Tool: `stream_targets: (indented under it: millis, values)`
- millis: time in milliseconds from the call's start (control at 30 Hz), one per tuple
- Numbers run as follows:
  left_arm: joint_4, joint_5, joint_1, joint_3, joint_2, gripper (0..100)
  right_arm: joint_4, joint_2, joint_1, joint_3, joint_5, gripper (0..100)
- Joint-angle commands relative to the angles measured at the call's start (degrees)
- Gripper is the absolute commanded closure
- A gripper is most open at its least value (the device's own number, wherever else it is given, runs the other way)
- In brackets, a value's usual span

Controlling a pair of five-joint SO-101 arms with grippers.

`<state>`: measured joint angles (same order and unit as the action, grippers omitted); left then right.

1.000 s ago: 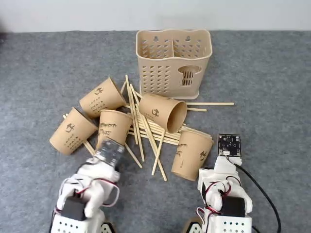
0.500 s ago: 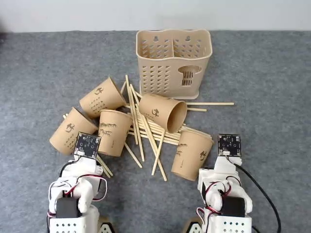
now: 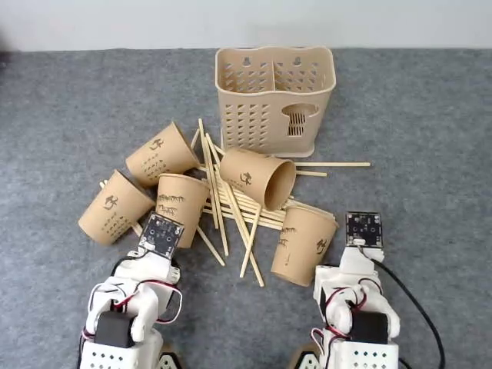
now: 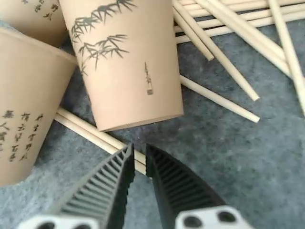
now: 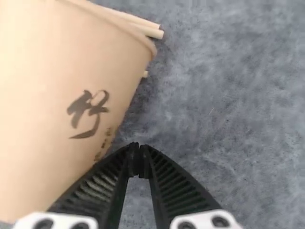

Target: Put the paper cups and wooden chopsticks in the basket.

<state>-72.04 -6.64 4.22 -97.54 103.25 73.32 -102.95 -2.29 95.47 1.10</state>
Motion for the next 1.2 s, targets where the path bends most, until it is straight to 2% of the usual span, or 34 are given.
stream_targets:
  millis: [0, 100, 400, 500, 567, 667, 833, 1167]
  values:
    - [-0.44, -0.97, 0.53, 2.33, 0.97, 95, -0.31, -0.13, -5.76, -4.84, 0.18, 99.0]
    - [-0.88, -1.05, 0.44, 3.82, 0.88, 95, -0.84, -0.13, -9.45, -9.14, 0.18, 99.0]
    - [-1.85, -1.14, 0.35, 5.41, 0.88, 95, -0.84, 0.4, -9.54, -21.71, -1.32, 98.6]
    - [-1.93, -1.14, 0.18, 5.58, 0.88, 95, -0.84, 0.48, -9.45, -24.88, -8.26, 91.2]
    - [-1.93, -1.14, -2.29, 5.76, 0.88, 95, -0.57, 0.66, -9.45, -27.08, -11.87, 83.8]
    - [-1.85, -0.97, -7.12, 6.9, 0.88, 95, -0.66, 2.95, -7.87, -31.03, -12.13, 81.6]
    - [-1.85, -0.79, -9.41, 7.34, 0.88, 95, 1.45, 19.82, -3.74, -42.2, -15.56, 89.1]
    - [-1.85, -0.79, -9.85, 7.16, 0.88, 95, 16.22, 58.68, 5.05, -74.64, -16.09, 85.5]
